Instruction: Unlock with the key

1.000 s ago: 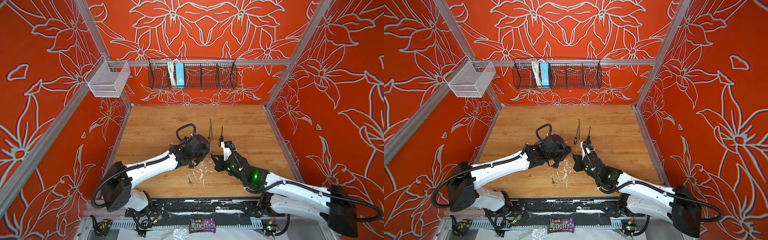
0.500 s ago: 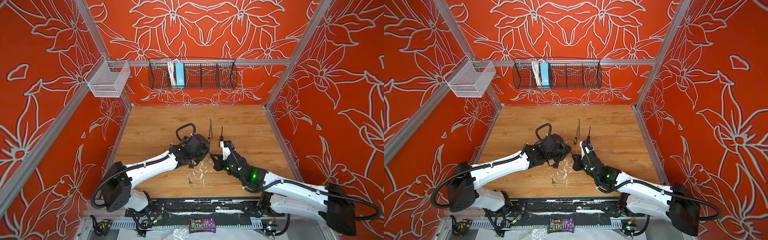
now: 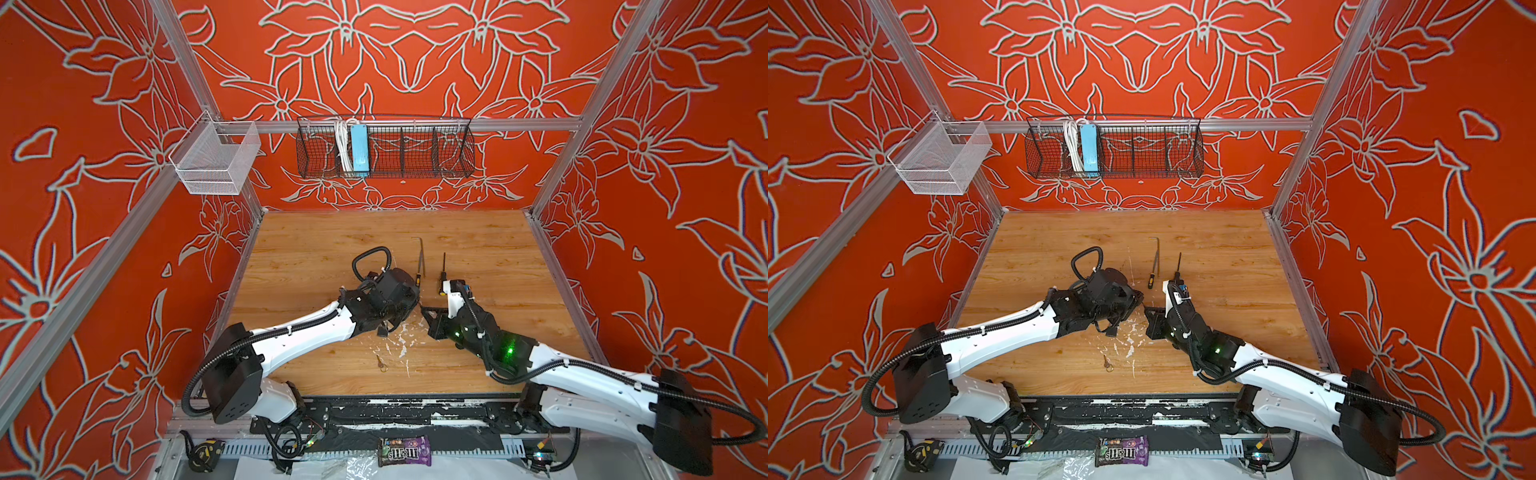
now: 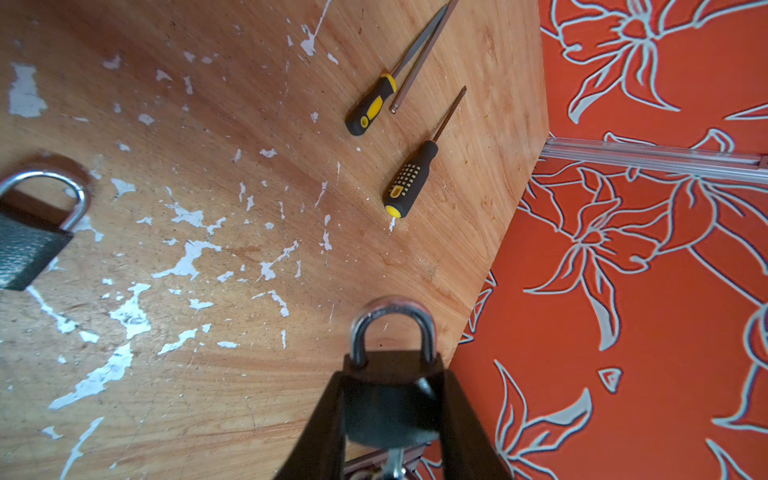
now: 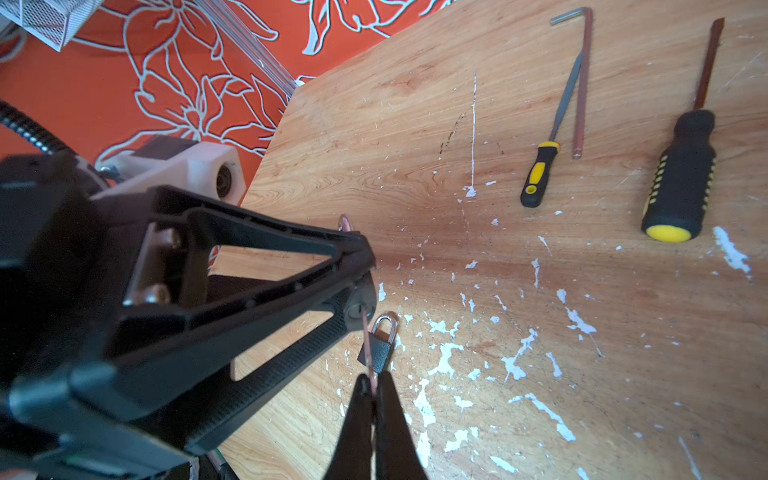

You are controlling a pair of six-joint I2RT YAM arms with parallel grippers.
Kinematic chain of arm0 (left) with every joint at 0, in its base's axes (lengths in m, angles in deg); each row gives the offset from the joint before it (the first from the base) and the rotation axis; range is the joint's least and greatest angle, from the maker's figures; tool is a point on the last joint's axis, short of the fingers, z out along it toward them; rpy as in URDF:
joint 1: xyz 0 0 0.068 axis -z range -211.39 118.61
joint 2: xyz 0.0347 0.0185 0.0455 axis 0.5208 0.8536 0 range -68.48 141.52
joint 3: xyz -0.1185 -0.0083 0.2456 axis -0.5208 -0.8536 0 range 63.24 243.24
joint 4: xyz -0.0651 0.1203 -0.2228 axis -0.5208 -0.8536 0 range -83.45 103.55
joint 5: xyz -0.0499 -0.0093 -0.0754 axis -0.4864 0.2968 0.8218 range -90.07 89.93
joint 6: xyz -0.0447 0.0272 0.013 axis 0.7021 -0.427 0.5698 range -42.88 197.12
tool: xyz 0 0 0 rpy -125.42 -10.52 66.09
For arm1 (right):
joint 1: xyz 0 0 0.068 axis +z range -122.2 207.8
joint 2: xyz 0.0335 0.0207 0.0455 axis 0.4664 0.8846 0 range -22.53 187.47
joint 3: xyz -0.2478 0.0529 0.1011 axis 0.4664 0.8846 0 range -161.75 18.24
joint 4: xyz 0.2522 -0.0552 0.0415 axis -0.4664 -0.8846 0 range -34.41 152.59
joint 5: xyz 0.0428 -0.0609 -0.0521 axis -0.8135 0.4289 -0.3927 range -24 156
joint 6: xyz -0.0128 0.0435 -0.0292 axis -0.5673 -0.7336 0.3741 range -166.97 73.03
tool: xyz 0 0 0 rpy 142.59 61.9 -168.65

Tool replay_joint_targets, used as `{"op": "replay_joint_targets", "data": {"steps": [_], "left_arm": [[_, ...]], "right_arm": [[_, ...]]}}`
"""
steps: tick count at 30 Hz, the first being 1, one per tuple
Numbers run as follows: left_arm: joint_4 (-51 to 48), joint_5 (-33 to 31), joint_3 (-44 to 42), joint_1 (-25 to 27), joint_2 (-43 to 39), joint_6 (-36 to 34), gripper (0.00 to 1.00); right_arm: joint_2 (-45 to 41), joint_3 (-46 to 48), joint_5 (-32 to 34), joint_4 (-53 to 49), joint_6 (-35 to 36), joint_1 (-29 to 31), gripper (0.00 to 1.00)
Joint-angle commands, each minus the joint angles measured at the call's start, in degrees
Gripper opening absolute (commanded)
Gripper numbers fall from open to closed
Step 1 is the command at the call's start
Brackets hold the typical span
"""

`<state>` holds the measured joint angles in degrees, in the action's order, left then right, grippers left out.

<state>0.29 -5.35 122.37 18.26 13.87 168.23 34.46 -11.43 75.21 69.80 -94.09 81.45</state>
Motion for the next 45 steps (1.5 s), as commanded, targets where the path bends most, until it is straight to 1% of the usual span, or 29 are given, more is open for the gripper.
{"op": "replay_joint_targets", "data": {"steps": [1, 6, 9, 12, 15, 17, 20, 22, 25, 29, 31, 32, 35, 39, 45], "left_arm": [[0.42, -0.35, 0.15, 0.89, -1.80, 0.00, 0.00], [0.98, -0.51, 0.41, 1.06, -1.88, 0.20, 0.00], [1.14, -0.16, 0.62, 1.04, -1.91, 0.49, 0.00], [3.13, 1.25, -0.03, 1.06, -2.10, 1.17, 0.00], [3.50, 2.60, 0.25, 1.06, -2.32, 1.32, 0.00], [4.35, 3.85, -0.10, 1.00, -2.36, 1.85, 0.00], [5.65, 4.92, -0.82, 1.06, -2.59, 2.30, 0.00], [5.30, 4.75, -0.84, 1.06, -2.72, 2.32, 0.00], [5.36, 3.96, -1.30, 1.22, -3.18, 2.32, 0.00], [4.21, 1.31, -1.45, 2.06, -3.81, 1.97, 0.00], [4.47, 0.64, -2.06, 2.20, -4.16, 2.18, 0.00], [4.38, 0.54, -2.16, 2.16, -4.25, 2.45, 0.00], [4.95, 0.77, -2.37, 2.16, -4.55, 2.55, 0.00], [5.56, 1.87, -2.12, 2.14, -4.48, 2.66, 0.00], [7.09, 3.68, -2.44, 2.21, -4.48, 3.81, 0.00]], "right_arm": [[-0.67, -3.20, 2.01, -4.27, -1.61, -0.79, 0.00], [1.11, -6.21, 4.23, -8.95, 0.26, -0.39, 0.00], [1.74, -6.53, 3.79, -7.38, 1.66, -0.22, 0.00], [3.32, -8.22, 2.34, -7.50, 4.73, 0.03, 0.00], [4.55, -10.91, 2.98, -10.48, 8.78, -0.03, 0.00], [4.57, -10.84, 2.83, -9.15, 11.94, 0.00, 0.00], [4.10, -10.58, 3.63, -7.82, 14.58, -0.03, 0.00], [3.75, -10.58, 1.69, -6.69, 15.40, -0.11, 0.00], [3.82, -10.65, -2.92, -5.02, 11.98, -0.73, 0.00], [4.74, -10.25, -9.75, -2.66, 2.67, -3.24, 0.00], [4.77, -9.73, -10.66, -3.00, -1.65, -4.77, 0.00], [4.79, -9.62, -10.56, -3.26, -2.42, -5.09, 0.00], [4.78, -11.38, -8.48, -6.98, 1.56, -4.79, 0.00], [5.43, -14.21, -2.70, -12.29, 8.24, -3.51, 0.00], [5.30, -14.93, 1.77, -12.61, 17.23, -2.49, 0.00]]}}
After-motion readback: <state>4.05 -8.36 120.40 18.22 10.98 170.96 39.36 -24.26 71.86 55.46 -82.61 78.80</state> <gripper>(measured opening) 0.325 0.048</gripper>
